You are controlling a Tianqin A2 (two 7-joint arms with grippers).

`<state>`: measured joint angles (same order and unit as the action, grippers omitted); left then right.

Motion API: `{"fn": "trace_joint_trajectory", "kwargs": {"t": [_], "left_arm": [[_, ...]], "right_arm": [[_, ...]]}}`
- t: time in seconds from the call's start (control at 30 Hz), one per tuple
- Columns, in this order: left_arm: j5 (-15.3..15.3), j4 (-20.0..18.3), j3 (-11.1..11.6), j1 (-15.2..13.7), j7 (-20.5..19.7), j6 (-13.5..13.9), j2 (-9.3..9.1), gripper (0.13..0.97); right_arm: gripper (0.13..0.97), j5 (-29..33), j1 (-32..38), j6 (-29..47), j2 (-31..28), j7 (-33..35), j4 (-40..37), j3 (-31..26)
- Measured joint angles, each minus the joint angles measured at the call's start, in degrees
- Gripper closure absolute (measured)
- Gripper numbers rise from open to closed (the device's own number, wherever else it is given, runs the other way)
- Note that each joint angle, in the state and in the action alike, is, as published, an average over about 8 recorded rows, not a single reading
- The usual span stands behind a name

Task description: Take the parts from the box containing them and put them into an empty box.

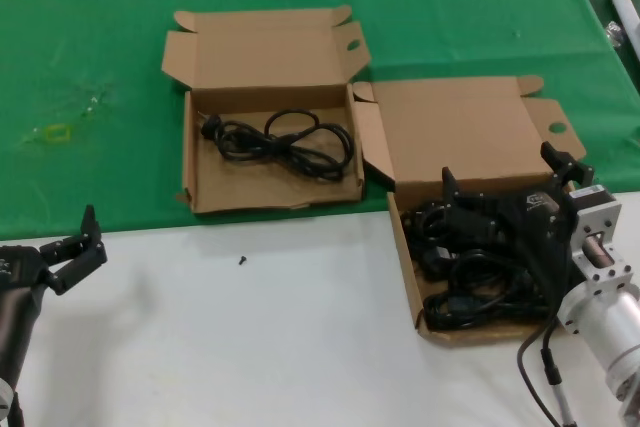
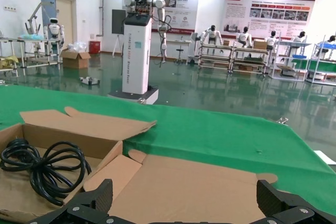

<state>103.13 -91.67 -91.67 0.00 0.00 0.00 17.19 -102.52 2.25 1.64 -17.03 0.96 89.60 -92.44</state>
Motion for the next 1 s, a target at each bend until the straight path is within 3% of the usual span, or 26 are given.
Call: {"fn": "trace_joint_trajectory", "kwargs": {"t": [1.0], "left_arm": [[0.0,0.0,0.0,0.0,0.0,0.0,0.0,0.132]], "right_arm": [[0.129,0.0,0.0,0.0,0.0,0.0,0.0,0.0]]}}
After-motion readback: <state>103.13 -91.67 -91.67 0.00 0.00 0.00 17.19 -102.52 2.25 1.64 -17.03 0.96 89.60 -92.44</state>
